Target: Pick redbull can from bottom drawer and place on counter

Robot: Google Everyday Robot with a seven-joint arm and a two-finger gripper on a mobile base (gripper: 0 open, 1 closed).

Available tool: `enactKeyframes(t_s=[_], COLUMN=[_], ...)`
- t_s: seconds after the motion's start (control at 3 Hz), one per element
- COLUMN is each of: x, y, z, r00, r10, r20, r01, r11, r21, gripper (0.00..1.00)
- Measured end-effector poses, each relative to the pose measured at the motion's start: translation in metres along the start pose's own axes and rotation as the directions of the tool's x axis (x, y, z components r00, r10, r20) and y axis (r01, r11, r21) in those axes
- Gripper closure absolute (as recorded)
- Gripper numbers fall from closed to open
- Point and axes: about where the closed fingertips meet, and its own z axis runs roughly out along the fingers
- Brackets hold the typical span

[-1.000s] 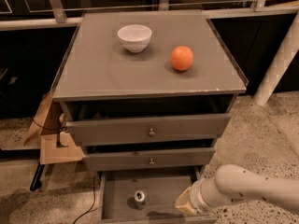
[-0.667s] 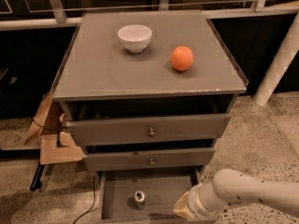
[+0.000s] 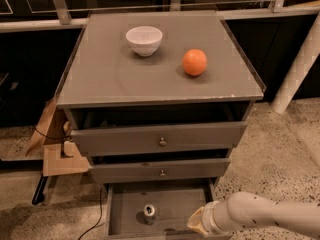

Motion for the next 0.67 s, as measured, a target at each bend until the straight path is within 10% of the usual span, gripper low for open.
enactKeyframes(t_s=[0.67], x=[0.023], y=[-0.054], z=[0.081], r00=[0.986], r10=[-0.081], r20=[0.148], r01=[0.064], r11=[0.9912], r21=[0.116], gripper=[1.00])
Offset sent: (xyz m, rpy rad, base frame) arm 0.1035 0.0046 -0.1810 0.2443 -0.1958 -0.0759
